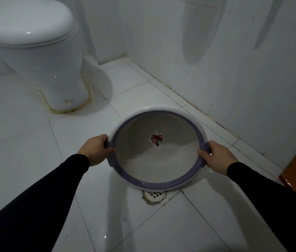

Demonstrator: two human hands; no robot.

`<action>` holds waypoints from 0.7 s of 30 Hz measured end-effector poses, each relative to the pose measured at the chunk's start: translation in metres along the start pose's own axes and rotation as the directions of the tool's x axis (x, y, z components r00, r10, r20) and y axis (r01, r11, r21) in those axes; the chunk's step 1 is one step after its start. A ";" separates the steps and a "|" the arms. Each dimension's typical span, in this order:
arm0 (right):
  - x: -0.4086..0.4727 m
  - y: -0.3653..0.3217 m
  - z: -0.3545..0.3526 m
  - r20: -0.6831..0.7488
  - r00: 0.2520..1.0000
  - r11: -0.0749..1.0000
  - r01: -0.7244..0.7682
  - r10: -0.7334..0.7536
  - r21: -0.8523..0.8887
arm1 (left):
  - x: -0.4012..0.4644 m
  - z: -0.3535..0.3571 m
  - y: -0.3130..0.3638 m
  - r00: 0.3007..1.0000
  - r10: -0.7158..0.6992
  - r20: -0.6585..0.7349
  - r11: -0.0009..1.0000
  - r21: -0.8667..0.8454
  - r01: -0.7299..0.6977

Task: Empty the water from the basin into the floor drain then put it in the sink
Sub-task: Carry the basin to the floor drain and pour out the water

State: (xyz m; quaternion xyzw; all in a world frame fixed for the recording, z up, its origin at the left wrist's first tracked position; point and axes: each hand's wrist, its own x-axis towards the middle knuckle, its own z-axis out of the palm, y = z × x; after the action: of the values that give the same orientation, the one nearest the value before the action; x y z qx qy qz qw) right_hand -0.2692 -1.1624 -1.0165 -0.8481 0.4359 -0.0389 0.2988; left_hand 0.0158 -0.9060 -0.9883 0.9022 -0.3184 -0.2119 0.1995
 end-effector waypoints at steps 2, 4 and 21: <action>-0.001 0.000 0.000 -0.001 1.000 1.000 0.001 -0.001 0.000 | 0.000 0.000 0.000 1.000 0.000 -0.003 1.000 0.011 0.000; -0.001 0.000 0.000 -0.005 1.000 1.000 0.002 -0.002 0.003 | 0.001 0.000 0.000 1.000 0.005 -0.006 1.000 0.019 -0.005; -0.006 -0.004 -0.004 -0.006 1.000 1.000 -0.004 0.004 0.002 | 0.000 -0.001 0.000 0.999 0.034 -0.028 0.994 0.108 -0.031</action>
State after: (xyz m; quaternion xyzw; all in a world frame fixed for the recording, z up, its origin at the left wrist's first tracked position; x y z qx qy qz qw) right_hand -0.2712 -1.1582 -1.0098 -0.8468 0.4383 -0.0414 0.2984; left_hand 0.0164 -0.9063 -0.9876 0.9093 -0.3411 -0.1778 0.1589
